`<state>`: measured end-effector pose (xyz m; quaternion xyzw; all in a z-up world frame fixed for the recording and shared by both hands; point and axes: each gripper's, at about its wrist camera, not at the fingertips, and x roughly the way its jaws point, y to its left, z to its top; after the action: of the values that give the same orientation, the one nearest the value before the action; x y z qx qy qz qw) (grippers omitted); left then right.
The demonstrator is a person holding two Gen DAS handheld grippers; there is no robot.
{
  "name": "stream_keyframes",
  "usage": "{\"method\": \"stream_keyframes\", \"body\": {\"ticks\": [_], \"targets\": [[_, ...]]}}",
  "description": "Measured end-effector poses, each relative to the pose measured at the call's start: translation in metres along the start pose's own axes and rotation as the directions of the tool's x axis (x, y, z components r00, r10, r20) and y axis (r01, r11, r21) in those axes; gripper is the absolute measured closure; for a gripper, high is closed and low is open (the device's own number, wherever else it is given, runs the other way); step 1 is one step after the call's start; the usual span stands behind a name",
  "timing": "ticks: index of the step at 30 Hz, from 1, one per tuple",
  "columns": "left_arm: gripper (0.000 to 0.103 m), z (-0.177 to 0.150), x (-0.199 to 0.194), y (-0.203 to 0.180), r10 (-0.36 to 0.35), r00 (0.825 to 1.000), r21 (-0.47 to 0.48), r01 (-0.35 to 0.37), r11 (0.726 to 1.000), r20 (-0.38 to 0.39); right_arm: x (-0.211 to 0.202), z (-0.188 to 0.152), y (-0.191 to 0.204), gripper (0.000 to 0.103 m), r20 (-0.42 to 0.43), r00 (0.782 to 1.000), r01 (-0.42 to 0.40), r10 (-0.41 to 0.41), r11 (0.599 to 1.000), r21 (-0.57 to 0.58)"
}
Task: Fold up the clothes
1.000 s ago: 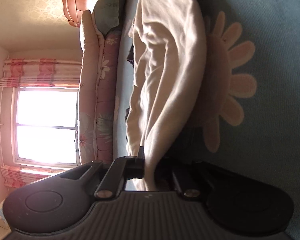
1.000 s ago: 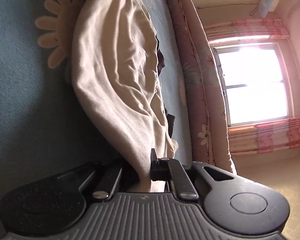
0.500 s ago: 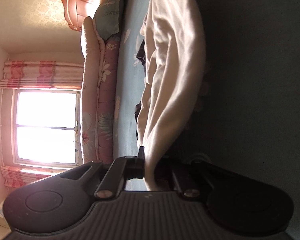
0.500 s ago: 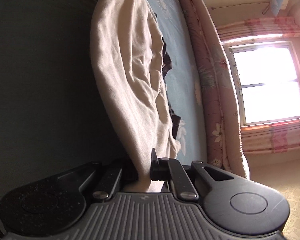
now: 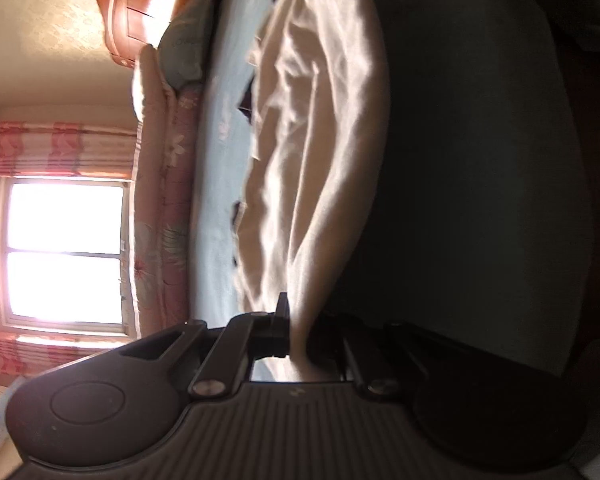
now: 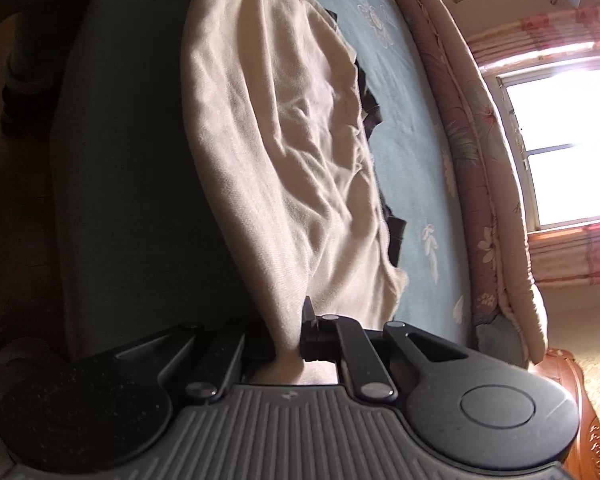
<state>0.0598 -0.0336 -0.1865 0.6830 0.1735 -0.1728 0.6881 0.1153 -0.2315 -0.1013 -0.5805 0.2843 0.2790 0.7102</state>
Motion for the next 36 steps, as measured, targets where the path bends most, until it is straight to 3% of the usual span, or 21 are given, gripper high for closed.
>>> {"method": "stream_keyframes", "body": {"ticks": [2,4,7,10,11,14,16,18,22,23,24,25,26,28,29,32,34,36], "targets": [[0.091,-0.004,-0.008,0.003,-0.078,0.997,-0.032,0.079,0.996,0.009,-0.001,-0.001,0.0,0.087,-0.008,0.999,-0.041,0.041,0.999,0.025],[0.085,-0.013,-0.018,0.015,-0.197,0.98,-0.13,0.198,0.972,0.016,-0.003,-0.003,0.0,0.069,-0.014,0.996,-0.082,0.083,0.995,0.049],[0.074,-0.025,-0.033,0.033,-0.367,0.929,-0.271,0.366,0.89,0.049,-0.008,-0.007,-0.001,0.043,-0.019,0.989,-0.145,0.148,0.985,0.095],[0.073,-0.049,-0.037,0.073,-0.496,0.856,-0.484,0.5,0.718,0.149,-0.029,-0.022,-0.01,0.042,0.002,0.975,-0.217,0.22,0.958,0.186],[0.071,-0.057,-0.036,0.087,-0.503,0.845,-0.545,0.513,0.663,0.184,-0.037,-0.029,-0.015,0.042,0.016,0.972,-0.233,0.236,0.943,0.236],[0.047,-0.08,-0.017,0.125,-0.506,0.816,-0.704,0.532,0.471,0.279,-0.046,-0.041,-0.045,0.033,0.074,0.971,-0.237,0.227,0.885,0.401],[0.047,-0.083,0.003,0.134,-0.5,0.807,-0.763,0.528,0.372,0.315,-0.038,-0.045,-0.065,0.027,0.117,0.97,-0.244,0.214,0.828,0.506],[0.047,-0.081,0.03,0.132,-0.537,0.777,-0.802,0.53,0.275,0.33,-0.027,-0.053,-0.067,0.027,0.134,0.964,-0.264,0.229,0.765,0.587],[0.047,-0.09,0.053,0.099,-0.631,0.71,-0.838,0.519,0.169,0.313,-0.003,-0.074,-0.061,0.027,0.159,0.95,-0.298,0.269,0.622,0.724],[0.047,-0.094,0.053,0.09,-0.651,0.701,-0.847,0.506,0.165,0.292,0.003,-0.08,-0.059,0.027,0.167,0.946,-0.304,0.279,0.582,0.754],[0.046,-0.099,0.045,0.086,-0.638,0.715,-0.849,0.497,0.178,0.285,0.008,-0.085,-0.057,0.027,0.175,0.942,-0.31,0.287,0.54,0.782],[0.046,-0.104,0.037,0.087,-0.632,0.72,-0.855,0.49,0.171,0.287,0.014,-0.09,-0.056,0.027,0.183,0.938,-0.315,0.296,0.497,0.809],[0.046,-0.111,0.029,0.091,-0.635,0.716,-0.87,0.474,0.137,0.29,0.02,-0.095,-0.054,0.027,0.192,0.933,-0.318,0.303,0.453,0.833],[0.044,-0.128,0.014,0.102,-0.611,0.722,-0.9,0.435,0.036,0.324,0.025,-0.106,-0.052,0.023,0.211,0.928,-0.318,0.306,0.36,0.877],[0.039,-0.14,0.007,0.107,-0.591,0.728,-0.911,0.411,-0.03,0.348,0.018,-0.112,-0.052,0.021,0.222,0.933,-0.31,0.284,0.313,0.898],[0.032,-0.177,0.006,0.11,-0.544,0.724,-0.905,0.331,-0.266,0.424,0.004,-0.124,-0.05,0.017,0.278,0.933,-0.32,0.229,0.171,0.932],[0.032,-0.197,0.015,0.108,-0.52,0.731,-0.888,0.273,-0.369,0.441,0.001,-0.128,-0.048,0.016,0.318,0.924,-0.341,0.211,0.082,0.936],[0.035,-0.214,0.027,0.104,-0.498,0.737,-0.859,0.222,-0.461,0.457,0.003,-0.127,-0.046,0.016,0.331,0.921,-0.343,0.204,0.025,0.939]]}}
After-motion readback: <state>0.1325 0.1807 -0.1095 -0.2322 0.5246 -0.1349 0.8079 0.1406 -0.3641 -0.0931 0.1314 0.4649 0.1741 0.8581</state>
